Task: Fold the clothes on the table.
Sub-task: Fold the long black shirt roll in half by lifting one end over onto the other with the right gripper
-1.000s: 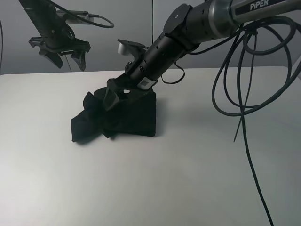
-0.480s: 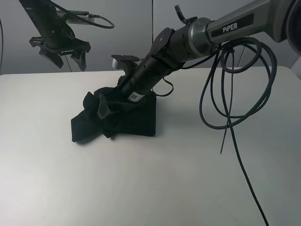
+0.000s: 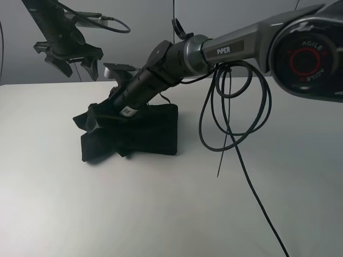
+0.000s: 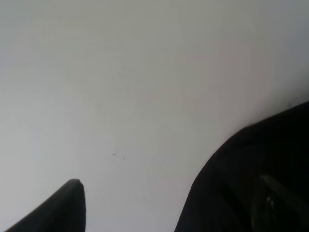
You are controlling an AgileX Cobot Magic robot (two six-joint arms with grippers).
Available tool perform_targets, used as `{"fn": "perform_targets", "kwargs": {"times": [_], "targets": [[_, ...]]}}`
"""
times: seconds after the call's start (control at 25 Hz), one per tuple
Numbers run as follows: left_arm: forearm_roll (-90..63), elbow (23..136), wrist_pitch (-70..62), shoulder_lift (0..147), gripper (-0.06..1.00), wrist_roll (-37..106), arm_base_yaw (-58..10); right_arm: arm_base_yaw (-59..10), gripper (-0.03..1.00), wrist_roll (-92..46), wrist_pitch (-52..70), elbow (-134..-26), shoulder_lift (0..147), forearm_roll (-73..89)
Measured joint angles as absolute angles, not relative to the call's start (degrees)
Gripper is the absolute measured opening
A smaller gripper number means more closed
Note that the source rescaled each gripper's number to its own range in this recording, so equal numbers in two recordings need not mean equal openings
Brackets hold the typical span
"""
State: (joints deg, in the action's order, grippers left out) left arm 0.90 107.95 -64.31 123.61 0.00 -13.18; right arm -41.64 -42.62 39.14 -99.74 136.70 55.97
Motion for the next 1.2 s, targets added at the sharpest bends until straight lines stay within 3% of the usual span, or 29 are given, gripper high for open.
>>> {"fn": "perform_targets", "kwargs": {"times": [0.24, 0.72, 1.2], "targets": [[0.90, 107.95, -64.31, 123.61, 0.90, 0.00, -13.18, -45.72, 0.87, -43.42, 38.93, -104.72, 138.58, 56.08], [1.01, 107.95, -64.31, 123.61, 0.90, 0.00, -13.18, -46.64, 0.87, -46.63, 45.71, -105.75, 137.89, 57.25], [-0.45, 109.72, -63.30, 117.64, 0.92, 2.15, -9.29, -42.08, 0.87, -40.81, 49.83, -104.99, 133.74, 49.36]]}}
